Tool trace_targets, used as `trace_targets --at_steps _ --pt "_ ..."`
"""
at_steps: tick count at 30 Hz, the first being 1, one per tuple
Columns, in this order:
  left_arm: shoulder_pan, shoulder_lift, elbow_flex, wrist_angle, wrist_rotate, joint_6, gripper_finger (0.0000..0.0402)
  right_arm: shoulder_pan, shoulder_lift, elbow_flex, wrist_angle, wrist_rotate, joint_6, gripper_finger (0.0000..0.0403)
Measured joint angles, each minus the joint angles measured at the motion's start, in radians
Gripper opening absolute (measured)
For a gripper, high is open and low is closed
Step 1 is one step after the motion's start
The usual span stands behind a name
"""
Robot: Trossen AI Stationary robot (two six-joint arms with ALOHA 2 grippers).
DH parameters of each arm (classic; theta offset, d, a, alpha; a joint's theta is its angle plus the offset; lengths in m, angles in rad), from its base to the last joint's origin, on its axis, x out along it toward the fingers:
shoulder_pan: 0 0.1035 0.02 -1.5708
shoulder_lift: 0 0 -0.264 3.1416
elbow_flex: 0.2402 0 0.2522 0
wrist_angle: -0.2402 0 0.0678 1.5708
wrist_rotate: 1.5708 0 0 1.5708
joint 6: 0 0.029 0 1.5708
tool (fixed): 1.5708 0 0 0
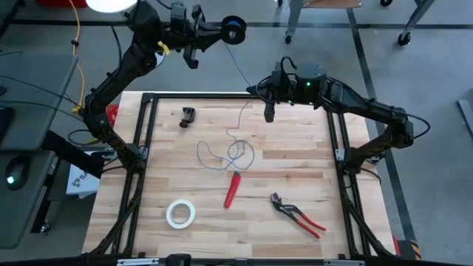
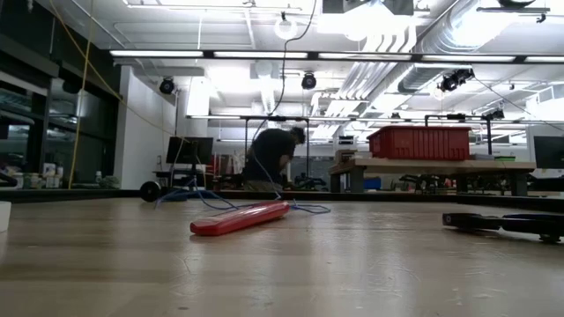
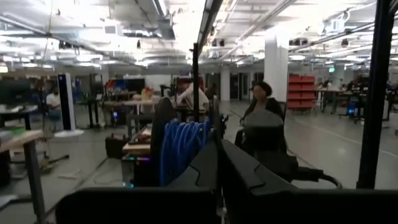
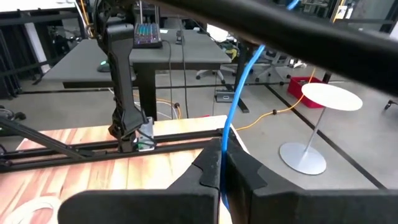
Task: Coil cords
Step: Coil the blue wire cable onto the black spool
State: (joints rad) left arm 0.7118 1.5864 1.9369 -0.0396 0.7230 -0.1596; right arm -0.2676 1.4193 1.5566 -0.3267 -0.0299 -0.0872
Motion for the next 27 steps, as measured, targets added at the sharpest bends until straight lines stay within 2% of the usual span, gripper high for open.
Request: trace_targets --at_steps 6,9,17,27 --pt "0.000 0.000 -0.029 -0.087 0.001 0.040 0.0000 0.000 0.000 0.000 -0.045 0.005 0.007 0.0000" --pt "-0.001 0.000 -0.083 -0.047 0.005 -0.011 0.0000 0.000 0.000 0.000 -0.076 0.028 0.033 0.0000" --pt "-0.041 -0.001 -0.267 0.189 0.006 -0.150 0.0000 0.000 0.001 0.000 -0.104 0.030 0.001 0.0000" --pt "-0.003 -0.072 -0.426 0.215 -0.031 -0.178 0.0000 0.000 0.001 0.000 -0.214 0.029 0.000 0.0000"
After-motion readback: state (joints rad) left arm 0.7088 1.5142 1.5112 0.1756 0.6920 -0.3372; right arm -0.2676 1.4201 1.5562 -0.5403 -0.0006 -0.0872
